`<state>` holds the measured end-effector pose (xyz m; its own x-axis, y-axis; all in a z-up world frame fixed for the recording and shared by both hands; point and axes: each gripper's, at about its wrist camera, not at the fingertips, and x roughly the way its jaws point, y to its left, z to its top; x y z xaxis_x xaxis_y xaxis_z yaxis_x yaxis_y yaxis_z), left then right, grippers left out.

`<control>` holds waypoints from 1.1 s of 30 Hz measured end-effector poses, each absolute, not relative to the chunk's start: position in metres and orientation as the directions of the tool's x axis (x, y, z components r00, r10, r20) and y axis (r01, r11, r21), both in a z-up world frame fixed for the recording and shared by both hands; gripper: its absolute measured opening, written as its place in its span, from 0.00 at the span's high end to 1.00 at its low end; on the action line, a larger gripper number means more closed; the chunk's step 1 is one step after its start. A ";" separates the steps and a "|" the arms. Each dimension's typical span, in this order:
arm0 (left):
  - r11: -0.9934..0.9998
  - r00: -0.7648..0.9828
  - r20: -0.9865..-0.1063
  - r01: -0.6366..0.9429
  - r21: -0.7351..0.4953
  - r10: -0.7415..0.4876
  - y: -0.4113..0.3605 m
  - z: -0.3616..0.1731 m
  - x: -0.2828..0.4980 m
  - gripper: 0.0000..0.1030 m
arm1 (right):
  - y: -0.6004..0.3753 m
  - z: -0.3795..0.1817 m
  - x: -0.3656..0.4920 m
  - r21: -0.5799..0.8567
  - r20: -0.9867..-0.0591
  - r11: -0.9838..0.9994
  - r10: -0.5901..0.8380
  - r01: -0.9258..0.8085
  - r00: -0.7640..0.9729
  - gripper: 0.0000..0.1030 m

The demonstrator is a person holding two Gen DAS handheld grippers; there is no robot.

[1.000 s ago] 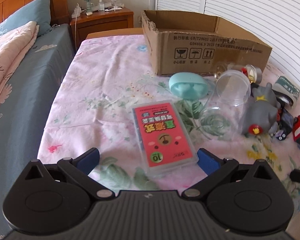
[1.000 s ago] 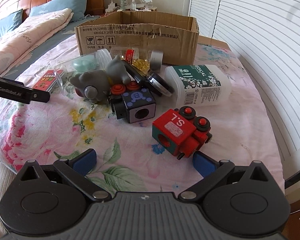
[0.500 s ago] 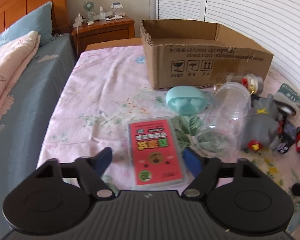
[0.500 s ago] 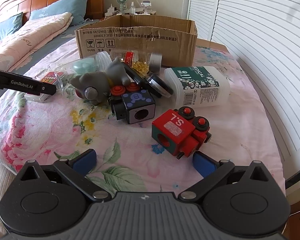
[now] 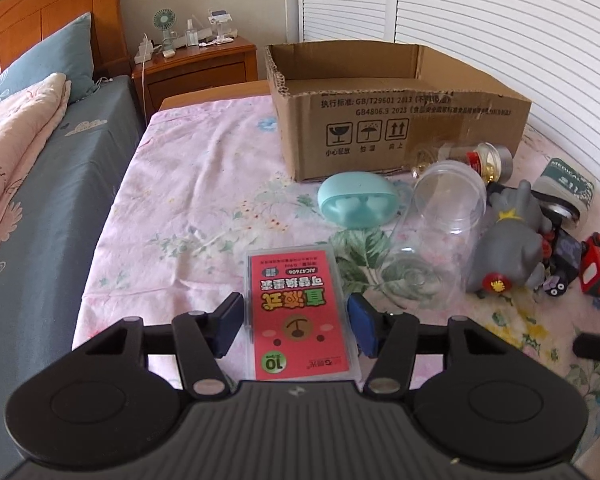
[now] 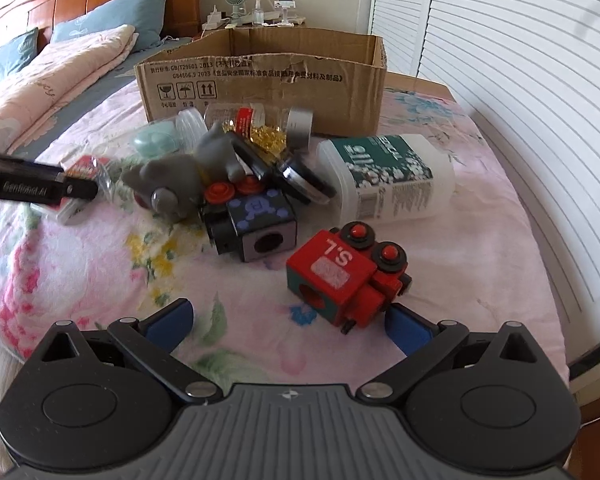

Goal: Organize rigid objects
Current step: 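Close the left gripper on the red card pack while the right gripper grasps the red toy robot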

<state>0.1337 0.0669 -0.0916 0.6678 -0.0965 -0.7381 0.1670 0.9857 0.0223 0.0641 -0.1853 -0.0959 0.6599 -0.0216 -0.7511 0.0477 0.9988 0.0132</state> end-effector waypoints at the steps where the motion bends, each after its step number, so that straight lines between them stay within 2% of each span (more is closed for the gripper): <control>1: 0.986 0.665 -0.740 0.167 0.019 -0.098 0.067 -0.091 0.134 0.45 | -0.186 -0.096 0.068 0.025 -0.749 0.999 -0.010 0.044 0.662 0.00; 6: 0.983 0.664 -0.740 0.181 0.013 -0.113 0.067 -0.092 0.136 0.45 | -0.189 -0.098 0.078 0.001 -0.744 1.000 -0.016 0.025 0.668 0.00; 12: 0.981 0.659 -0.741 0.193 0.001 -0.129 0.069 -0.092 0.137 0.45 | -0.208 -0.095 0.074 -0.032 -0.740 0.995 -0.088 0.095 0.666 0.02; 15: 0.981 0.660 -0.740 0.195 0.001 -0.130 0.069 -0.093 0.137 0.45 | -0.208 -0.090 0.077 -0.005 -0.737 0.993 -0.080 0.114 0.671 0.03; 18: 0.981 0.660 -0.740 0.194 0.000 -0.131 0.069 -0.093 0.137 0.45 | -0.209 -0.092 0.076 -0.053 -0.741 0.989 -0.130 0.136 0.659 0.11; 22: 0.981 0.659 -0.741 0.196 0.008 -0.126 0.068 -0.092 0.137 0.45 | -0.225 -0.092 0.063 -0.046 -0.746 0.981 -0.159 0.188 0.647 0.15; 26: 0.981 0.670 -0.734 0.192 0.025 -0.113 0.065 -0.092 0.136 0.44 | -0.227 -0.092 0.064 -0.022 -0.734 0.985 -0.134 0.174 0.666 0.18; 28: 0.983 0.671 -0.733 0.184 0.019 -0.111 0.065 -0.093 0.136 0.44 | -0.224 -0.093 0.071 -0.019 -0.730 0.989 -0.114 0.147 0.673 0.24; 33: 0.984 0.677 -0.726 0.176 -0.003 -0.123 0.069 -0.095 0.139 0.43 | -0.221 -0.094 0.083 -0.028 -0.721 0.996 -0.078 0.084 0.689 0.29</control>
